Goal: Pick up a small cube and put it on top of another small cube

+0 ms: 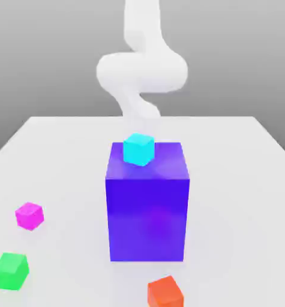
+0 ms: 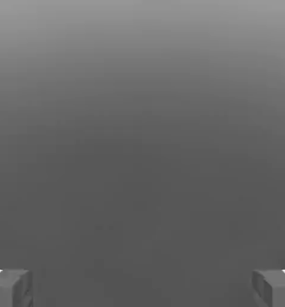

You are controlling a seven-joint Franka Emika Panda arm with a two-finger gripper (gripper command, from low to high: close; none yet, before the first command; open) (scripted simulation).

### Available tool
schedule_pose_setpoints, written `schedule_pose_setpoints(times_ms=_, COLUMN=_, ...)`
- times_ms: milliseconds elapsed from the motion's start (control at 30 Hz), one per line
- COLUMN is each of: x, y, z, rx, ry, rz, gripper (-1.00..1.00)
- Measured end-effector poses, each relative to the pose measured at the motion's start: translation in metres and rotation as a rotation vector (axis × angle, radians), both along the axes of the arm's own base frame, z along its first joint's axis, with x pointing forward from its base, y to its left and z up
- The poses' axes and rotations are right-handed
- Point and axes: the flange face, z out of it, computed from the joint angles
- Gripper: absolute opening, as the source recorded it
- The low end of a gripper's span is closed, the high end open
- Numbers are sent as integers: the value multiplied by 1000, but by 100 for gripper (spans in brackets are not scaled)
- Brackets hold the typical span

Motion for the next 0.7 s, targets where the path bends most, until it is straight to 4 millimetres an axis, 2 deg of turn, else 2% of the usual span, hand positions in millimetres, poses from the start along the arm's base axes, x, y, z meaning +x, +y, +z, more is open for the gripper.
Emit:
schedule_pose_setpoints(times_ms=67, x=20, y=-30, z=-42, rx=63, ry=57, rz=-143, gripper=0)
schedule_pose_setpoints(times_ms=167, x=37, y=-76, z=-104, rx=153, ry=131, rz=-352, gripper=0)
schedule_pose_setpoints(times_ms=233, x=40, y=-107, z=-146, rx=212, ry=176, rz=-493, gripper=0)
schedule_pose_setpoints(times_ms=333, x=33, y=-152, z=-209, rx=301, ry=237, rz=-707, gripper=0)
schedule_pose_setpoints(times_ms=500, x=-7, y=-215, z=-313, rx=448, ry=325, rz=-1073, gripper=0)
schedule_pose_setpoints(times_ms=600, x=-43, y=-241, z=-371, rx=535, ry=371, rz=-1294, gripper=0)
schedule_pose_setpoints(times_ms=667, x=-77, y=-259, z=-409, rx=598, ry=395, rz=-1463, gripper=0)
schedule_pose_setpoints(times_ms=700, x=-92, y=-261, z=-426, rx=626, ry=410, rz=-1534, gripper=0)
